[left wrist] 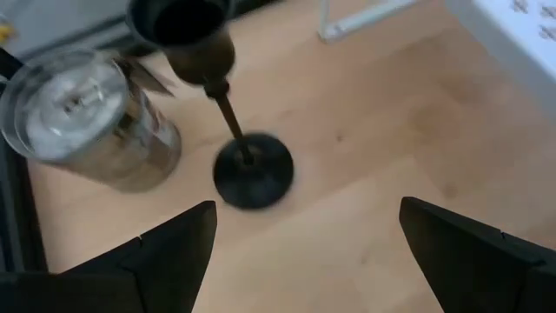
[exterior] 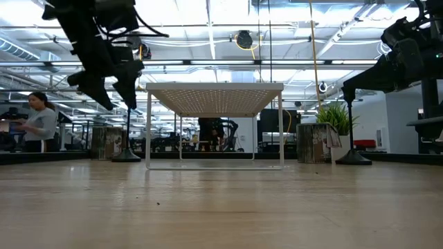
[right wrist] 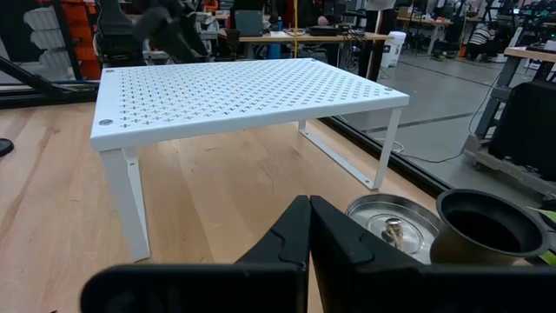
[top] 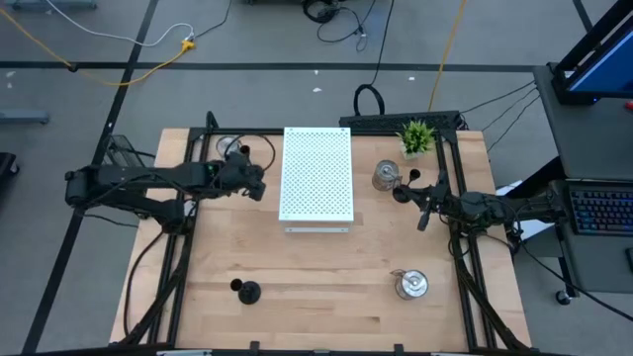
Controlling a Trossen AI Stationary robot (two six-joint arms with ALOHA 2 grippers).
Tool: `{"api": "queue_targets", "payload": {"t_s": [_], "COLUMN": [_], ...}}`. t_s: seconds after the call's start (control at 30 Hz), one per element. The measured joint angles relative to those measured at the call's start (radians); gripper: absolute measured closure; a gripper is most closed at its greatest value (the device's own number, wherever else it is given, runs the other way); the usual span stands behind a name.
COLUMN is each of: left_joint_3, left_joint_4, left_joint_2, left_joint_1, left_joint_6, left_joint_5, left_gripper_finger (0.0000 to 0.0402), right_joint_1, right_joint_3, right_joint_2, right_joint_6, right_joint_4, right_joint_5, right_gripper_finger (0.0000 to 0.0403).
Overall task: Pick & Place candle stick holders
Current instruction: Put the top left black candle holder on the shelf
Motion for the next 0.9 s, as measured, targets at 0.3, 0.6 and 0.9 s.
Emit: {"api": "queue_targets", "payload": {"t_s": [0.3, 0.6, 0.9], "left_joint_3": [-0.129, -0.243, -0.249], "left_joint_4": [0.195, 0.454, 0.524], "left_joint_2": [-0.001, 0.009, 0.009], "left_joint_1": [0.000, 0.036, 0.103], "left_joint_6": [0.099, 0.163, 0.290], "left_joint_5": [-0.101, -0.137, -0.118], "left_gripper_finger": [0.0037, 0.0037, 0.0037], "right_joint_1": [0.000, 0.000, 0.000], "right_joint_3": [0.000, 0.000, 0.000], "right_joint_2": [0.000, 0.000, 0.000], "right_joint_6": [0.000, 0.000, 0.000], "right_joint_4": [0.000, 0.000, 0.000], "right_joint_5": [0.000, 0.000, 0.000], "right_gripper_finger": [0.0403, 0.0403, 0.0403]}}
